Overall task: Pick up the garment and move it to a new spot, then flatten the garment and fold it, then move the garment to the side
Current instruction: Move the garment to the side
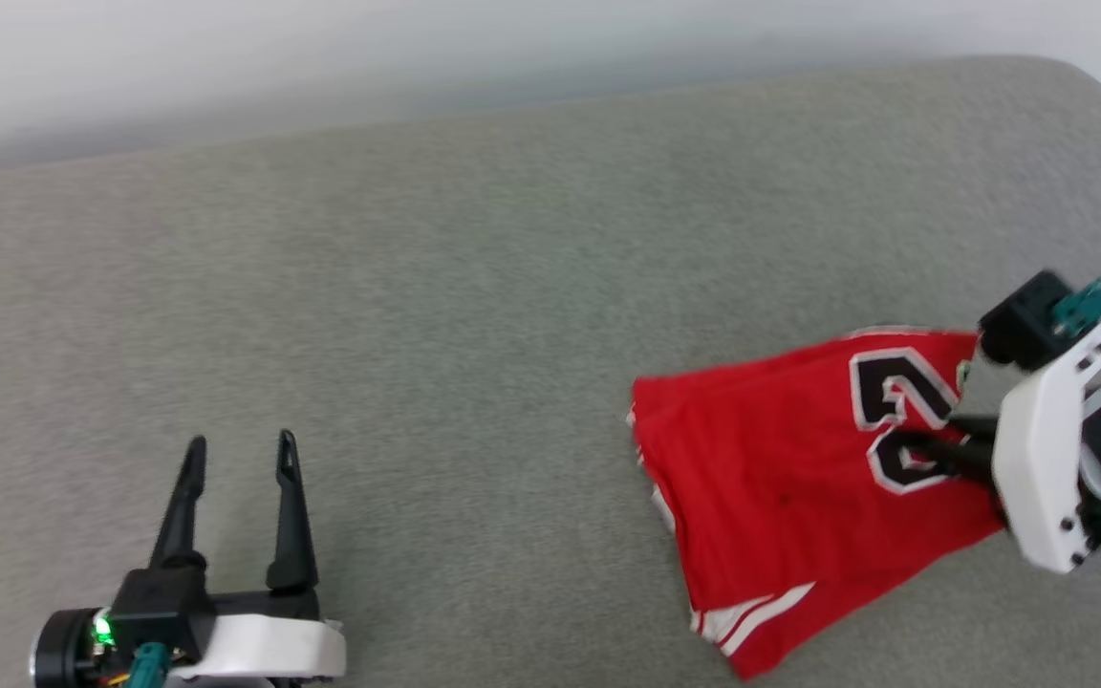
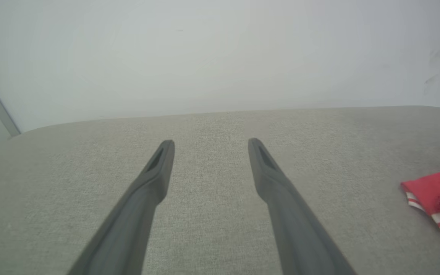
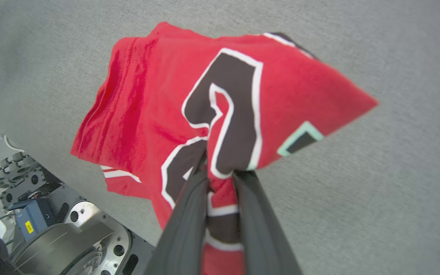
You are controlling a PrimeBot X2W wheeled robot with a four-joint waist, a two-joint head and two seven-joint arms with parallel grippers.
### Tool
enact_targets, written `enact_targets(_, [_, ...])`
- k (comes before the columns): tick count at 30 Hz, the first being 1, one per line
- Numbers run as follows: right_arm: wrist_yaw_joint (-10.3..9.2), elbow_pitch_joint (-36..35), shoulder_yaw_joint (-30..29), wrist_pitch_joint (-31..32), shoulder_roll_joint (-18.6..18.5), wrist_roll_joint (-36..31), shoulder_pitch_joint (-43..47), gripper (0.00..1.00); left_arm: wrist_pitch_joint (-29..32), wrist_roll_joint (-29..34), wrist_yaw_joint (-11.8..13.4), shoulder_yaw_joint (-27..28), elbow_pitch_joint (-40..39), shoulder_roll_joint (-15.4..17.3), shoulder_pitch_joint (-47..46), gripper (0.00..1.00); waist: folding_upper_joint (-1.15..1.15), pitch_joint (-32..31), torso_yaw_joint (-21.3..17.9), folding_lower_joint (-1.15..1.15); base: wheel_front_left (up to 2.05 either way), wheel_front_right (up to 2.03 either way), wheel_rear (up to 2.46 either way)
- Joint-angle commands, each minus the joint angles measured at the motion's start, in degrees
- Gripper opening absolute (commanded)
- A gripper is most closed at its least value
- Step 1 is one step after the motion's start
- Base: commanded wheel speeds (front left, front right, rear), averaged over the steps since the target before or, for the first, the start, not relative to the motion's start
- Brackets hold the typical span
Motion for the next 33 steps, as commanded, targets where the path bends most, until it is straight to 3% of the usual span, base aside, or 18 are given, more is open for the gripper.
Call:
enact_targets(1, [-0.03,0.3,0.1,-0.4,-0.9,-0.8,-2.1,0.0,-0.3,0.3,0.1,0.7,-0.7,0.0,-1.1,1.0,0.0,4.1,-4.8,0.0,0.0,0.0,0.0])
enact_targets(9, [-0.03,8.4,0.2,-5.0,-7.7,-6.6,-10.1,0.0,-0.2,2.2,-1.3,2.2,-3.4,2.1,-4.6,1.0,0.0,11.9,-10.3,0.0,0.0,0.0,0.0])
enact_targets(15, [-0.03,18.8,-2.4,-9.0,-9.4,-9.5,-14.0,0.0,-0.2,3.3,-1.9,2.5,-5.9,4.0,-6.2,1.0,0.0,17.4,-11.5,0.0,0.0,0.0,0.0])
enact_targets(25, [-0.03,34.9,-10.7,-18.1,-6.3,-15.1,-19.5,0.0,-0.1,3.8,-1.5,3.3,-8.1,6.0,-8.4,1.0,0.0,23.7,-10.3,0.0,0.0,0.0,0.0])
enact_targets(31, [-0.03,41.0,-12.4,-18.6,-2.5,-19.7,-19.4,0.0,0.0,3.3,-0.9,3.4,-7.9,5.8,-8.3,1.0,0.0,22.7,-9.9,0.0,0.0,0.0,0.0])
enact_targets(32, [-0.03,42.1,-12.8,-18.7,-1.8,-20.5,-19.3,0.36,0.0,3.2,-0.9,3.2,-7.8,5.5,-8.1,1.0,0.0,22.0,-9.7,0.0,0.0,0.0,0.0])
enact_targets(33, [-0.04,43.1,-13.4,-19.2,-1.5,-21.4,-19.3,1.0,0.0,3.0,-0.8,2.9,-7.7,5.2,-8.0,1.0,0.0,21.2,-9.5,0.0,0.0,0.0,0.0])
